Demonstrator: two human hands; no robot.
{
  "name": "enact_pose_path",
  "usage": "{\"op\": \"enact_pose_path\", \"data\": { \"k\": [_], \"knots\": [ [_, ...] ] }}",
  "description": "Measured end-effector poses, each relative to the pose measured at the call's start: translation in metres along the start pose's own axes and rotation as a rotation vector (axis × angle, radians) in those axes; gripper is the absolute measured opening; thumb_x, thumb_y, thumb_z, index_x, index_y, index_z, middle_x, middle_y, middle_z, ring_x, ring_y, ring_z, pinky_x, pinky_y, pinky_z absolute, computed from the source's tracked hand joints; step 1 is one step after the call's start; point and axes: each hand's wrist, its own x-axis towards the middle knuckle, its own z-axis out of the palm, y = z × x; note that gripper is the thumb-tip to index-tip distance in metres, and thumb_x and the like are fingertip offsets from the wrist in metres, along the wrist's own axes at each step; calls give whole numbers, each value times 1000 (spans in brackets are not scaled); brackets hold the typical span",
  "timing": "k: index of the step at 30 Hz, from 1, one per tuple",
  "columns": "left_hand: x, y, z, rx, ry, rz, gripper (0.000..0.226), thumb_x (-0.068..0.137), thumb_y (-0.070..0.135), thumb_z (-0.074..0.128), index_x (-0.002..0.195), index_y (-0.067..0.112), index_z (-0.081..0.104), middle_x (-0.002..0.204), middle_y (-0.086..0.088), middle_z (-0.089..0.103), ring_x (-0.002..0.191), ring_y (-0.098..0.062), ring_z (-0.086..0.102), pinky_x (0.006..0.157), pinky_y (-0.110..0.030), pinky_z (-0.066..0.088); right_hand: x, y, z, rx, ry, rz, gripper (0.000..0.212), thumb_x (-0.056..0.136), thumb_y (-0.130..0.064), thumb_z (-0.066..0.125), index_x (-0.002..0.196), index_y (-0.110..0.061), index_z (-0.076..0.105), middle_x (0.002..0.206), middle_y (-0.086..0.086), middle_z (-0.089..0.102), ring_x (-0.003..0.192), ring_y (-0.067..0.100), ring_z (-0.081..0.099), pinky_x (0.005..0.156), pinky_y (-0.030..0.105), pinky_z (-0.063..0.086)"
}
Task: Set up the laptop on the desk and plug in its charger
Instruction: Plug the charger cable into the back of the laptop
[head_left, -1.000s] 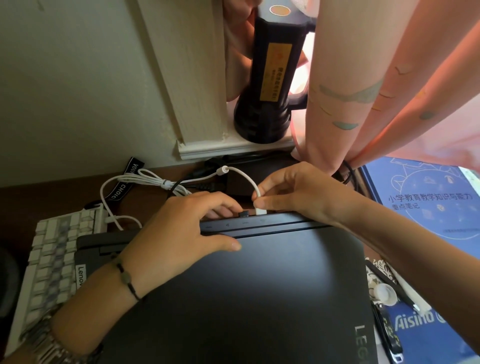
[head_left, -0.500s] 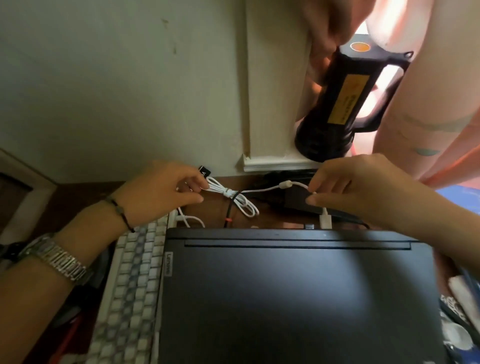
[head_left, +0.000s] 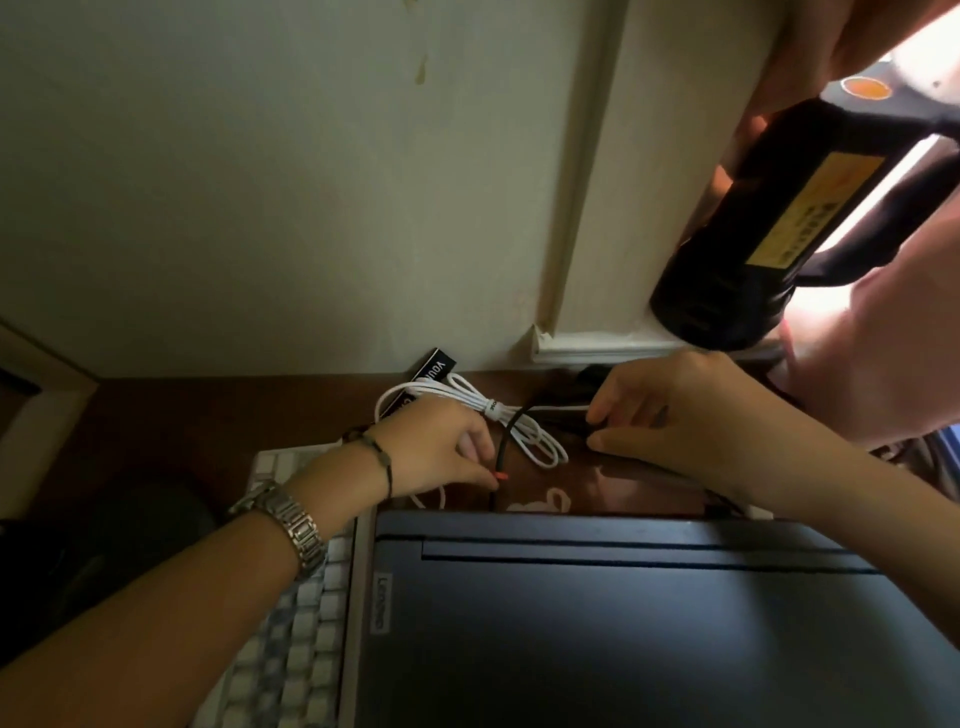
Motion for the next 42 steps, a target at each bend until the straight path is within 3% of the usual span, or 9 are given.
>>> {"op": "enact_pose_path", "data": {
  "k": [4,8,11,13,17,24,28,35,42],
  "knots": [
    [5,-2,9,-74,-51,-3,26,68,27,79,89,13,69,81,-2,75,54,11,56,60,-5,42,2,2,3,13,-2,9,15,71,-22,76,85,-24,72,74,-8,70,73,-3,63,65,6,49],
    [5,-4,11,-156,-92,-13,20,71,23,77,84,11,68,69,-1,70,58,0,59,71,-19,48,2,4,5,4,-9,35,15,72,-24,76,86,-25,71,74,-10,69,74,-4,62,62,5,46],
    [4,-4,9,-200,-80,-45,19,75,19,74,88,7,67,77,-7,74,73,-15,69,79,-30,53,1,4,5,-1,-16,57,17,73,-25,75,89,-23,72,78,-6,71,70,1,64,67,10,50],
    [2,-2,5,-362,-71,-91,11,81,11,67,90,7,63,81,-11,72,73,-21,69,74,-34,57,0,4,5,-4,-20,65,18,73,-26,75,91,-23,71,81,-6,72,70,2,65,69,12,51],
    [-4,5,-8,-594,23,-119,14,86,7,59,99,8,59,84,-14,69,63,-15,68,58,-22,58,-1,-1,3,21,-47,100,20,74,-28,74,92,-24,71,82,-6,72,72,2,66,71,18,55],
    [-11,20,-24,-592,125,-57,18,88,10,56,106,12,59,85,-6,69,64,-7,69,57,-19,56,6,-12,9,173,-74,194,20,69,-34,75,88,-29,70,81,-9,73,73,-2,65,67,10,52],
    [-10,29,-29,-702,133,-65,22,88,7,55,110,6,58,85,-7,67,63,-7,68,60,-20,57,10,-18,13,329,-114,244,25,67,-35,75,90,-28,70,82,-5,75,74,4,69,73,22,55],
    [-6,45,-28,-845,131,-91,29,88,4,53,117,-2,52,82,-8,63,55,-7,67,54,-17,56,15,-24,24,540,-155,343,24,72,-21,76,94,-18,65,76,9,75,64,11,68,58,17,55],
    [-11,47,-22,-768,131,-58,32,86,7,58,117,2,54,83,-8,65,59,-8,67,57,-18,56,12,-29,34,807,-160,479,24,69,-5,78,85,-14,63,72,5,71,54,8,67,52,17,53]
  ]
}}
